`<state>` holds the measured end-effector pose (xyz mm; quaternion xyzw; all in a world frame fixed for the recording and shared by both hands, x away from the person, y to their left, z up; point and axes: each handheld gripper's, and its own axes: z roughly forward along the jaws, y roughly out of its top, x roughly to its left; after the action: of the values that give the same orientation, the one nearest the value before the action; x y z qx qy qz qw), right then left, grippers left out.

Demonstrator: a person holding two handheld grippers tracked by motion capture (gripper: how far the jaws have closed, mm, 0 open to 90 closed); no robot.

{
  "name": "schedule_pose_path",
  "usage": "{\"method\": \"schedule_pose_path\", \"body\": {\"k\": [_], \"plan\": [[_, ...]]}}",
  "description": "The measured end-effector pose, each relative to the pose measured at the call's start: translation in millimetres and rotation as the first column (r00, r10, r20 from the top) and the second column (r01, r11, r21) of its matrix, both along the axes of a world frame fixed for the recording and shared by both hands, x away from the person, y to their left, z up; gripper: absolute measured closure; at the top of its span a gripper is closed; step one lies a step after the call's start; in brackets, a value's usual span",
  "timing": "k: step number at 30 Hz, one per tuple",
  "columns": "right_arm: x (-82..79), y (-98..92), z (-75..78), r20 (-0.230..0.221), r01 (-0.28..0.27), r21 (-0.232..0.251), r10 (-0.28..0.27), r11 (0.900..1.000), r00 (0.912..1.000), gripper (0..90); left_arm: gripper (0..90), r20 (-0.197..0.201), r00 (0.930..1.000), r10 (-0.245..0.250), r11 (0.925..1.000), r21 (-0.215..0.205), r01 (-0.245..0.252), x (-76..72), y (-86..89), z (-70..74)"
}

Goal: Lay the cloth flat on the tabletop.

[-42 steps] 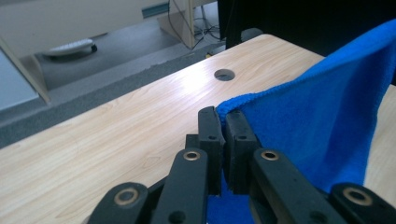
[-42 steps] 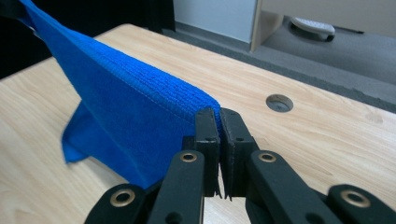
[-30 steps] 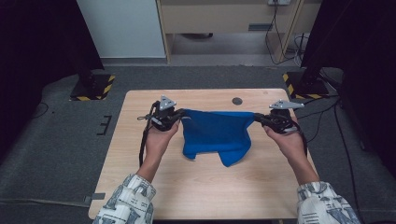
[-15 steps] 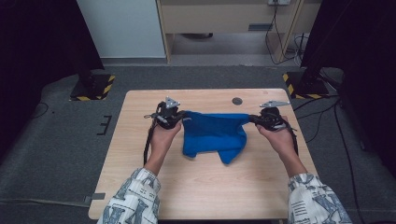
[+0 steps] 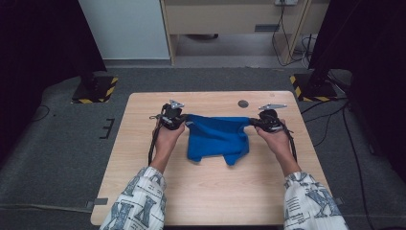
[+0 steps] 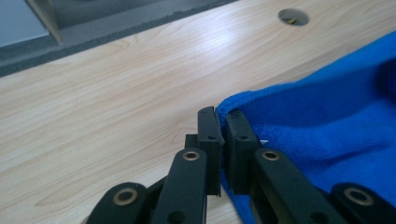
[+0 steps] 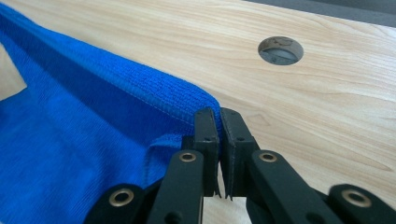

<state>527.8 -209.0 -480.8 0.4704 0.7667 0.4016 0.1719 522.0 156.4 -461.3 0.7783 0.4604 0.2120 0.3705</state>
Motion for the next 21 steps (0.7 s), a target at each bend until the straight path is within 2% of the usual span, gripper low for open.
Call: {"method": "schedule_pose_path", "body": {"k": [3,5,7,8,10,12,15,20,21], "plan": [[5.8,1.1,-3.2,-0.016,0.019,0.012,-0.019,1.000,0.9997,86.3,85.5,-0.007,1.0000,0.006,0.9998,-0.019,-0.006,4.1,1.5,-5.1],[10.3,2.9,-3.9,-0.027,0.021,0.011,-0.021,1.000,0.9994,83.7,84.2,-0.010,0.9998,0.016,0.9987,-0.049,-0.016,7.1,3.7,-7.4],[15.3,4.4,-3.1,-0.038,0.026,0.011,-0.025,1.000,0.9990,75.5,75.3,0.000,0.9986,0.053,0.9970,-0.057,-0.053,9.2,5.8,-8.8],[17.3,4.7,-2.2,-0.032,0.037,0.009,-0.037,0.999,0.9988,68.6,69.1,0.003,0.9983,0.058,0.9954,-0.076,-0.058,10.4,7.7,-9.2],[20.5,4.7,0.0,-0.021,0.052,0.014,-0.052,0.999,0.9984,59.3,63.4,-0.004,0.9983,0.058,0.9911,-0.119,-0.058,11.7,10.6,-9.7],[21.4,4.6,3.2,-0.001,0.064,0.011,-0.064,0.998,0.9980,47.6,56.0,0.008,0.9980,0.062,0.9900,-0.127,-0.061,11.9,13.0,-8.6],[21.5,2.3,6.7,0.015,0.080,0.036,-0.080,0.996,0.9966,35.4,52.8,0.017,0.9979,0.063,0.9893,-0.133,-0.060,11.0,14.5,-6.5],[19.2,4.1,8.9,0.028,0.074,0.040,-0.075,0.996,0.9968,25.4,41.5,0.056,0.9968,0.058,0.9908,-0.126,-0.050,7.9,11.0,-2.0],[18.1,5.5,9.6,0.026,0.070,0.038,-0.071,0.997,0.9972,25.2,38.8,0.051,0.9969,0.059,0.9896,-0.134,-0.052,7.2,10.5,-1.3]]}}
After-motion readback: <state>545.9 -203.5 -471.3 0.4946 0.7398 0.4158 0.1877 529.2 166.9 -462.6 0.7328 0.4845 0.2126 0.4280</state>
